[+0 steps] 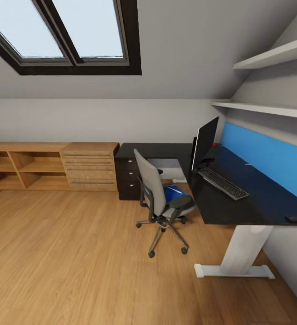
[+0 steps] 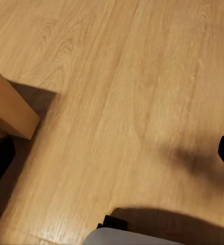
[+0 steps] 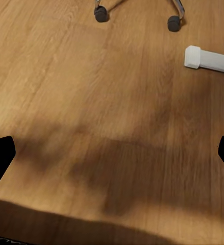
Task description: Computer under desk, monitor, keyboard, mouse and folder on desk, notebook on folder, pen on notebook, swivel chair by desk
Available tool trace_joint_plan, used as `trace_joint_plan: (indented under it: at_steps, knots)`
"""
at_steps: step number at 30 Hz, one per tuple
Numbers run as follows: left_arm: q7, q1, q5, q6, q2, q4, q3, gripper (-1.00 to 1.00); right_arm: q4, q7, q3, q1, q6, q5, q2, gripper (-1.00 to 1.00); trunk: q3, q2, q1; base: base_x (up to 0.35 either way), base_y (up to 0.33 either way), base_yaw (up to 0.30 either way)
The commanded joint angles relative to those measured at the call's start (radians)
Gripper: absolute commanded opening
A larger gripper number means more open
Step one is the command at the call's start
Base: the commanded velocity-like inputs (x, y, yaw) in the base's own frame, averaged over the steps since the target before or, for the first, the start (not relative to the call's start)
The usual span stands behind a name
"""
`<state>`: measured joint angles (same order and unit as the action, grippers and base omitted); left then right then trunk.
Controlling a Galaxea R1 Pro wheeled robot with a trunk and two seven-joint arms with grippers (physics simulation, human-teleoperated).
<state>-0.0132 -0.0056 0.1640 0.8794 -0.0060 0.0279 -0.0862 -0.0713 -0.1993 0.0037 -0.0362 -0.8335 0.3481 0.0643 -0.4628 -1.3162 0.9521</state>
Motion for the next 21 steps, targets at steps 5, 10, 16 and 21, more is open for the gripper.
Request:
trace_joint_plan:
  at_steps: [5,10,16,21]
  knots:
    - [-0.002,-0.001,-0.006,0.001,0.000,0.000,-0.009,1.00,0.001,-0.012,-0.004,-0.001,-0.005,0.009,-0.001,1.00,-0.017,-0.036,0.019,0.000,0.000,0.000]
    - [-0.002,-0.001,-0.006,0.001,0.000,0.000,-0.009,1.00,0.000,-0.012,-0.004,-0.001,-0.004,0.008,-0.001,1.00,-0.032,-0.071,0.038,0.000,0.000,0.000]
    - [-0.002,-0.001,-0.006,0.001,0.000,0.000,-0.009,1.00,-0.002,-0.012,-0.004,-0.001,-0.001,0.008,-0.001,1.00,-0.051,-0.113,0.061,0.000,0.000,0.000]
    - [-0.004,-0.001,-0.005,0.002,-0.001,0.000,-0.012,1.00,0.000,-0.012,-0.004,-0.001,0.000,0.008,0.000,1.00,-0.067,-0.148,0.081,0.000,0.000,0.000]
